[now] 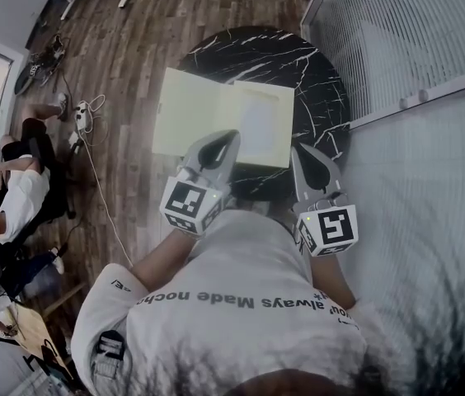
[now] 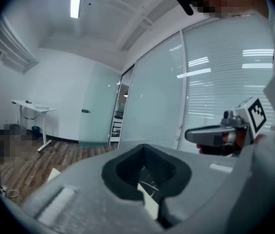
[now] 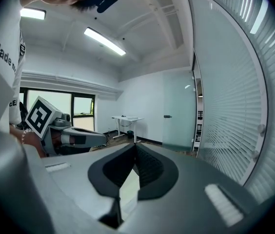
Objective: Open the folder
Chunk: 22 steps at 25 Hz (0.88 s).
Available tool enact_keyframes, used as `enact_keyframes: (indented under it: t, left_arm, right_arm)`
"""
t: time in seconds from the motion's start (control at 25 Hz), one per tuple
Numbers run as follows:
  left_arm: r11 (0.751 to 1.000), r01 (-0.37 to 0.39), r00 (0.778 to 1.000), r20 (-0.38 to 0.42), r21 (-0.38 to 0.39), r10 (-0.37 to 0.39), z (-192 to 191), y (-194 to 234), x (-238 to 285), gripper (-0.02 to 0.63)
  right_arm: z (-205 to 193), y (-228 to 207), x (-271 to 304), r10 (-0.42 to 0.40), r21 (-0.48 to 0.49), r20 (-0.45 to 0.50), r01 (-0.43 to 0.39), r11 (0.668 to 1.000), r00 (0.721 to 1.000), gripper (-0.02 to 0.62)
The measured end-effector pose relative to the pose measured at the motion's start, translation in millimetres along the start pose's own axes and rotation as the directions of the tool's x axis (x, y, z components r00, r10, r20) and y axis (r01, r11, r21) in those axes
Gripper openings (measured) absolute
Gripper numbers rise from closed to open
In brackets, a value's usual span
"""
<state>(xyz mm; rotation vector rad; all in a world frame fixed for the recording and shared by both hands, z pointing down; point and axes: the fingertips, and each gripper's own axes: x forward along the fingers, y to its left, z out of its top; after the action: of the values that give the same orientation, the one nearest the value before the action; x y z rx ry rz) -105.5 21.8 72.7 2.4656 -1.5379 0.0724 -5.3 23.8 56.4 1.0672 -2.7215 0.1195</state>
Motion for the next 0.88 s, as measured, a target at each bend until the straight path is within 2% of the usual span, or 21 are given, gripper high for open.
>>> enact_keyframes:
  t: [0.28, 0.88]
  left_arm:
    - [0.998, 0.058, 0.998, 0.032, 0.033, -0.059, 10, -30, 8, 0.002]
    - [0.998, 0.055, 0.998, 0.014, 0.041, -0.056, 7, -34, 16, 0.002]
  right_arm:
    - [14, 3, -2, 0.013, -0.019, 0.025, -0.013, 1.0, 1.0, 0.002]
    - [13, -4, -4, 0.013, -0.019, 0.028, -0.013, 1.0, 1.0, 0.002]
